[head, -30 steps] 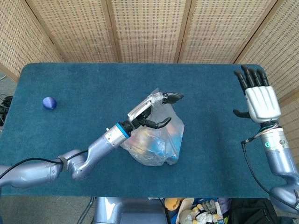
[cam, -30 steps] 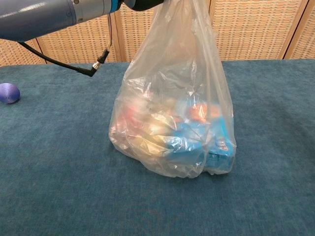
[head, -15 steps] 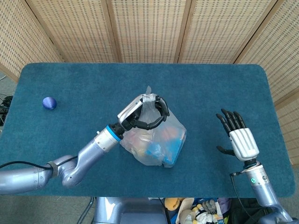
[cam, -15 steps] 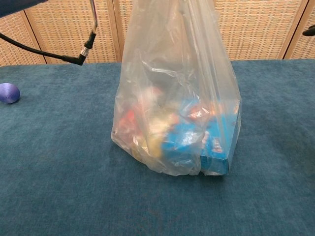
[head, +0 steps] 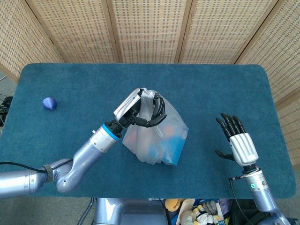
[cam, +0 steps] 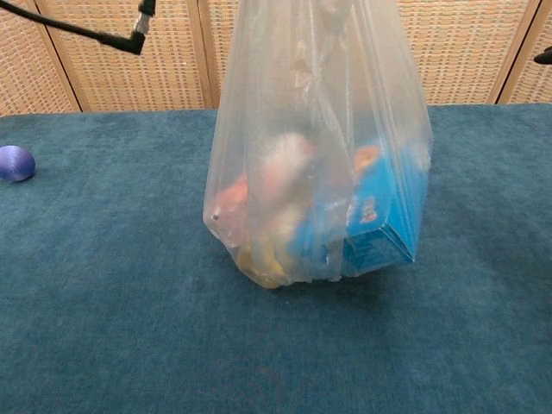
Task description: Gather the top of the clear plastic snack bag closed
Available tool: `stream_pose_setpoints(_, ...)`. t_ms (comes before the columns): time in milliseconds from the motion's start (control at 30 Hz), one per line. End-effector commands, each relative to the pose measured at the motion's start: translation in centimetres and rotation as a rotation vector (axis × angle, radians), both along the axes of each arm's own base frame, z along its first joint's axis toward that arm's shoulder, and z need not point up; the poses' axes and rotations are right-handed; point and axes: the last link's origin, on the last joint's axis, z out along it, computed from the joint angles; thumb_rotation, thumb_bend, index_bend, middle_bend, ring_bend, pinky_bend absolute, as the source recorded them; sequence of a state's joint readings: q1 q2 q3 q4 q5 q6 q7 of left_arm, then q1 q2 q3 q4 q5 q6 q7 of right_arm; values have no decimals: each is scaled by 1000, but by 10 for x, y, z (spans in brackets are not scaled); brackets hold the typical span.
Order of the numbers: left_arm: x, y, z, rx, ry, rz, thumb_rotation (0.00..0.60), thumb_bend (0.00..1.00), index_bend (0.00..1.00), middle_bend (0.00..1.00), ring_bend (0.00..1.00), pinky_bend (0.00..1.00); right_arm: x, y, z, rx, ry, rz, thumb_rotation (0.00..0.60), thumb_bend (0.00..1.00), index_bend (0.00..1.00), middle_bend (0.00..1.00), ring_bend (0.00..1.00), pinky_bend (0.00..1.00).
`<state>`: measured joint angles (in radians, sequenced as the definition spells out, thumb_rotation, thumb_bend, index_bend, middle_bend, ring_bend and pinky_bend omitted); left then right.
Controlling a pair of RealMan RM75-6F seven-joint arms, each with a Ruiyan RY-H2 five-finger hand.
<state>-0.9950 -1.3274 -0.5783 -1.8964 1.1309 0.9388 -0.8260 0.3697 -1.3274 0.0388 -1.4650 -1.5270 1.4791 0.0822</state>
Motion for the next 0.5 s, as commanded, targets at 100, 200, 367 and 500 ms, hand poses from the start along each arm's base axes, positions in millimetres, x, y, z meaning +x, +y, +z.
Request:
stream_pose_setpoints(100,14,-7,25,37,11,-18,600,673,802,846,607,686,-1,0,0,-2,-3,3,600,0,0,0,0,0)
stream_pose_setpoints(200,19,-12,37,42,-1,-20,600,698,806,846,608,688,-1,0,1,-5,-2,5,600,0,0,0,0,0)
stream_pose_setpoints(367,29,-19,57,62,-17,-28,600,712,810,848,610,691,0,0,4,-12,-9,3,600,0,0,0,0,0)
stream_pose_setpoints(500,36,-25,74,90,-21,-32,600,714,810,848,610,692,0,0,7,-17,-20,0,600,0,0,0,0,0)
